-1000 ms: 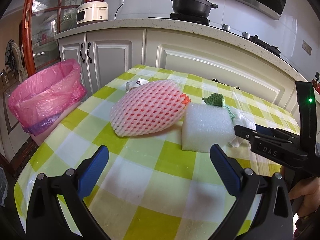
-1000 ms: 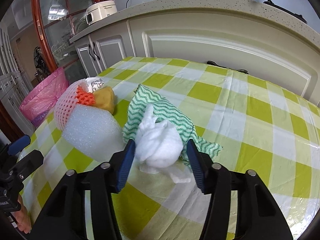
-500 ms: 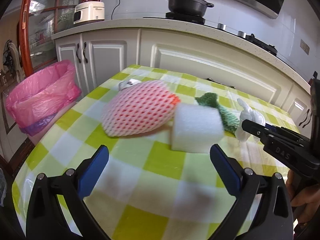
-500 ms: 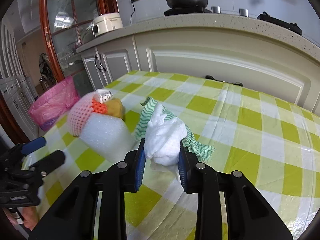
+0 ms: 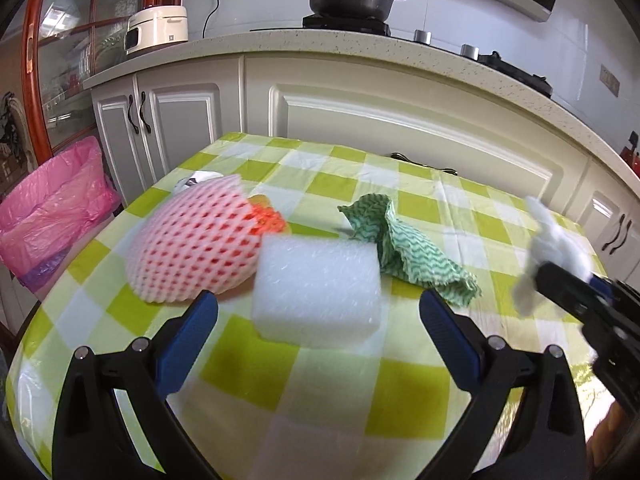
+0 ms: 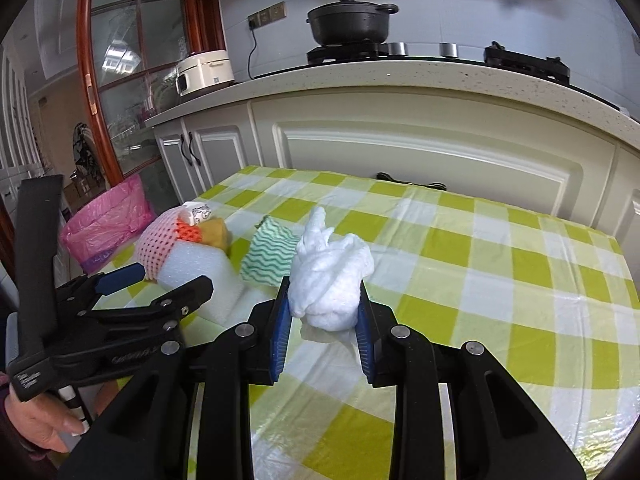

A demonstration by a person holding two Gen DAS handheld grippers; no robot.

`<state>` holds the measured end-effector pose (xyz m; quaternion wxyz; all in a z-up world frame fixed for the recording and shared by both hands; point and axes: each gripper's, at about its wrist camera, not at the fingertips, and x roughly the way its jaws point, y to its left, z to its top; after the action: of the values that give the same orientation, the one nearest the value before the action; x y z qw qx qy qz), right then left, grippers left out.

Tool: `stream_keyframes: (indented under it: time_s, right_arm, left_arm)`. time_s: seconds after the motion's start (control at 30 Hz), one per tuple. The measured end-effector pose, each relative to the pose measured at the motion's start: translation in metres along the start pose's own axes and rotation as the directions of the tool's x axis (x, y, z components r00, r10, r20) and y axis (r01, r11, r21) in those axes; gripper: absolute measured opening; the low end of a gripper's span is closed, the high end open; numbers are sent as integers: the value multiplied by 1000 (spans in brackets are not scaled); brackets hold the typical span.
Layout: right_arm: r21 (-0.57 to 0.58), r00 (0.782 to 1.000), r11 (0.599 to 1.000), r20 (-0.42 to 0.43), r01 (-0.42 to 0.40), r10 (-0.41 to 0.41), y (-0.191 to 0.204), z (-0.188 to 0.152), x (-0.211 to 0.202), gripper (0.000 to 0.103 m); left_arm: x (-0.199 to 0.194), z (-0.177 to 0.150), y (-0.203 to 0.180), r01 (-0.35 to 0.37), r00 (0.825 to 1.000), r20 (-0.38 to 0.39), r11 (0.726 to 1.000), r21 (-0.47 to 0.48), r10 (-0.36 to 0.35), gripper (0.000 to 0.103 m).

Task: Collect trash
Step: 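Grasp the white foam block with the left gripper while the right grasps a white tissue, then carry the foam block and tissue over the pink bin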

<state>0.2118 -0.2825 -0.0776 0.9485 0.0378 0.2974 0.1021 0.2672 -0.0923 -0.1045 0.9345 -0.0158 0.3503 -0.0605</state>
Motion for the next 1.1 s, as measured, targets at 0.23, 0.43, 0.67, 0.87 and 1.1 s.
stream_keyframes:
  time_s: [0.23, 0.43, 0.67, 0.87, 1.1]
  right_arm:
    - [16, 1000, 1000, -1, 4, -4, -8, -3, -4, 29]
    - [12, 1000, 1000, -18, -1, 1, 0, -10, 3, 29]
    - [5, 1000, 1000, -27, 2, -2, 9, -14, 1, 29]
    - [-13, 1000, 1000, -25, -8, 7, 25, -14, -6, 29]
    - [-39, 1000, 999, -14, -16, 15, 44, -12, -18, 29]
  left_arm:
    - [13, -1, -7, -26, 1000, -7, 998, 49, 26, 66]
    - [-9, -9, -6, 6, 999, 35, 997, 78, -9, 64]
    - [-50, -16, 6, 36, 996, 80, 997, 69, -42, 64]
    - [-76, -18, 17, 52, 993, 104, 997, 53, -57, 64]
    - [-93, -21, 33, 43, 992, 118, 999, 24, -45, 64]
